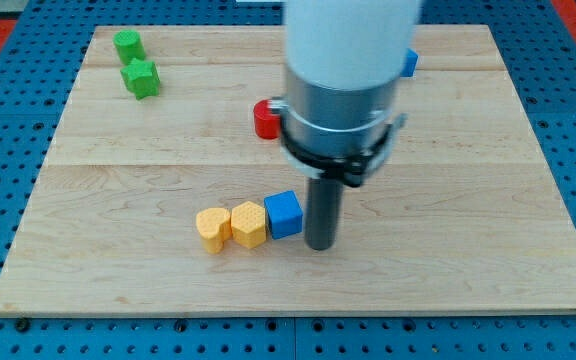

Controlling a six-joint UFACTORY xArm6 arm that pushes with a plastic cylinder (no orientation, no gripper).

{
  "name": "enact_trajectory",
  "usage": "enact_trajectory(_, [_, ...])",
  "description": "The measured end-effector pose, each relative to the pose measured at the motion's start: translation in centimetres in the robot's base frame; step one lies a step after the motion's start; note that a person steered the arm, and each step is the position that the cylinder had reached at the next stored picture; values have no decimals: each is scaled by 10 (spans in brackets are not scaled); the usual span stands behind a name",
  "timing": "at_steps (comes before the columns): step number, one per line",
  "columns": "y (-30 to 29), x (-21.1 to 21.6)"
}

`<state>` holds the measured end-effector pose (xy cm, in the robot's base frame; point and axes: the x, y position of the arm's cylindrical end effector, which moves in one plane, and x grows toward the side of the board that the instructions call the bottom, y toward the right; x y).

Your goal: Place the blue cube next to the blue triangle

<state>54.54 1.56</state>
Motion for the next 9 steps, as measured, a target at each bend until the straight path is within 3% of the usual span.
enact_trajectory(2, [-70, -43])
enact_trajectory(3, [-75, -55])
enact_trajectory(6, [53, -94])
enact_trajectory(7, [17, -136])
enact_trajectory(8, [53, -77])
enact_trajectory(9, [6, -59])
